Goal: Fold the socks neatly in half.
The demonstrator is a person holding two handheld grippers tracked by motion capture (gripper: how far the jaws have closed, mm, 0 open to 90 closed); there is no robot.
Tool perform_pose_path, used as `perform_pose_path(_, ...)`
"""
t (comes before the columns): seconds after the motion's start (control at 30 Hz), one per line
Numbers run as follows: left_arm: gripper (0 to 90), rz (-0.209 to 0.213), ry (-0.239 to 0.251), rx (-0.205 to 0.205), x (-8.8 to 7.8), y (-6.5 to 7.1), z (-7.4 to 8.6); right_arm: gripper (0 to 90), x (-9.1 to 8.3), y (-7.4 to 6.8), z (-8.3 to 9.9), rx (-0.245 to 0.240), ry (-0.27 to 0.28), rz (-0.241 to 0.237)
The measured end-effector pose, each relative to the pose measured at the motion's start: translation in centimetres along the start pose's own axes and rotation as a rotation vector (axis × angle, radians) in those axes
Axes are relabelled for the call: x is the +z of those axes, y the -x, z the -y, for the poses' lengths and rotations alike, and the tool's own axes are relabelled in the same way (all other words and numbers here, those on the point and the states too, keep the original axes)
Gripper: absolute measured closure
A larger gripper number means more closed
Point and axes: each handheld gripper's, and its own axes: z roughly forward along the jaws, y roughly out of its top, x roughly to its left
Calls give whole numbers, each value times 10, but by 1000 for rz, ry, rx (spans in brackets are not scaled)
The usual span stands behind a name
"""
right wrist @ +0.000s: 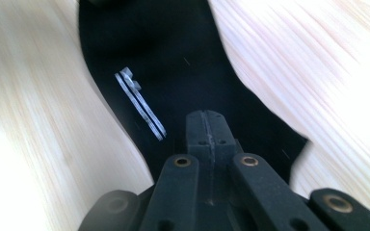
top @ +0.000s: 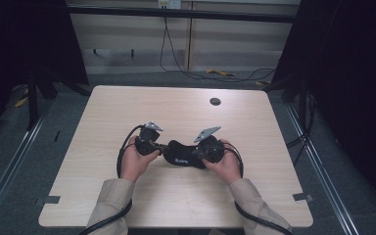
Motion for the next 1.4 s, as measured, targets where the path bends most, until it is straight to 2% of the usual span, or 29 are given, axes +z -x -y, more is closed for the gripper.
perform_pose_path(0.13, 848, 4, -3, 4, -1, 1, -2, 900, 16, -9, -10, -35, -14, -6)
perform_pose_path(0.23, 848, 13, 3, -8, -2, -1, 0, 900, 29, -12, -11, -26, -46, -9)
perform_pose_path(0.37, 848, 19, 5, -17, -2, -3, 2, 900, 30, -12, -11, -34, -41, -24)
perform_pose_path(0.4, 847, 20, 4, -15, -2, -4, 2, 900, 28, -11, -12, -32, -44, -15)
perform_pose_path(0.5, 847, 23, 0, -14, -2, -4, 3, 900, 25, -4, -15, 4, -11, -12)
perform_pose_path(0.63, 847, 31, -3, -13, -2, -4, 4, 900, 30, 2, -19, 15, -18, 3)
perform_pose_path(0.7, 847, 29, -3, -17, -2, -4, 5, 900, 36, 2, -19, 0, -55, 7)
perform_pose_path(0.9, 847, 41, -5, -18, -4, -6, 7, 900, 35, 5, -22, 18, -27, 15)
perform_pose_path(0.93, 847, 44, -5, -17, -5, -5, 7, 900, 36, 5, -23, 17, -32, 27)
perform_pose_path(1.0, 847, 46, -8, -12, -6, -4, 7, 900, 41, 5, -22, 20, -38, 21)
perform_pose_path(1.13, 847, 30, -17, -22, -6, -7, 8, 900, 35, 6, -21, 9, -34, 25)
perform_pose_path(1.27, 847, 18, -19, -39, -6, -12, 9, 900, 15, 7, -14, 1, -25, 39)
perform_pose_path(1.4, 847, 7, -23, -39, -9, -15, 8, 900, -6, 11, 1, 3, -15, 36)
